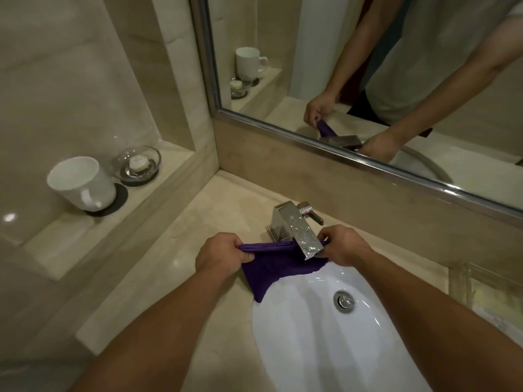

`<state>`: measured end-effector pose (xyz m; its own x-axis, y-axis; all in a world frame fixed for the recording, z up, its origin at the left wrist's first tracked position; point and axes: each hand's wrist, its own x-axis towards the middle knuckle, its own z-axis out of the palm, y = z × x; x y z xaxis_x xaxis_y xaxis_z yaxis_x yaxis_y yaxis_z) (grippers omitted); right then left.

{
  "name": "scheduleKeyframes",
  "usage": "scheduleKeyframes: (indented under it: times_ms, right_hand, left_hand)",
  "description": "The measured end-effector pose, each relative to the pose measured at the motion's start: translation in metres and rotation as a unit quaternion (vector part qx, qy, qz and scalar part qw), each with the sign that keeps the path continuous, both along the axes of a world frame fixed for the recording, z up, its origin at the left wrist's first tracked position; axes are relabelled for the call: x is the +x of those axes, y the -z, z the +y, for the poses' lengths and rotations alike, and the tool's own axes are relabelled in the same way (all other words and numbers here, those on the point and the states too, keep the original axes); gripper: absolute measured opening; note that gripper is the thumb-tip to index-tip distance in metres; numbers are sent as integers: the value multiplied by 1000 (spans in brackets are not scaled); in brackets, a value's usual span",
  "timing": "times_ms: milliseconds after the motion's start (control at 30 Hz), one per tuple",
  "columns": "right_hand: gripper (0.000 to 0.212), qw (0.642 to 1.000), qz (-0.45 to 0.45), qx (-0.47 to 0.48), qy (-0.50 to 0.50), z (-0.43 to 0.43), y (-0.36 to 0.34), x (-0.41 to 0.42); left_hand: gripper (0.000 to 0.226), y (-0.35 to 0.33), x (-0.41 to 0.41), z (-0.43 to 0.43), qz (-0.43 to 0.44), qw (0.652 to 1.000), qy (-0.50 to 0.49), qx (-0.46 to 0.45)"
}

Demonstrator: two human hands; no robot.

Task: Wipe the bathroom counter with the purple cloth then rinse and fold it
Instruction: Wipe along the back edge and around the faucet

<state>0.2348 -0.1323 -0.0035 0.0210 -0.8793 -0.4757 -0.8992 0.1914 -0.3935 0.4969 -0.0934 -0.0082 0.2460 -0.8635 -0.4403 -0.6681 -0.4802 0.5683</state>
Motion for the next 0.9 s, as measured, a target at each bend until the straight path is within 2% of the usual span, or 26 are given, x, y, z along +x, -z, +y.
scheduleKeyframes:
  times_ms: [133,400,900]
  right_hand:
    - [16,998,-23,41,33,25,-5,1]
    - [12,969,-90,15,232,61,32,55]
    - [41,844,-189,-43,500,44,69,103]
  left_hand:
    - [17,8,8,3,33,998,48,-6]
    - [16,22,54,-19,55,991,124,-3]
    - [10,27,66,-78,68,990,124,-15]
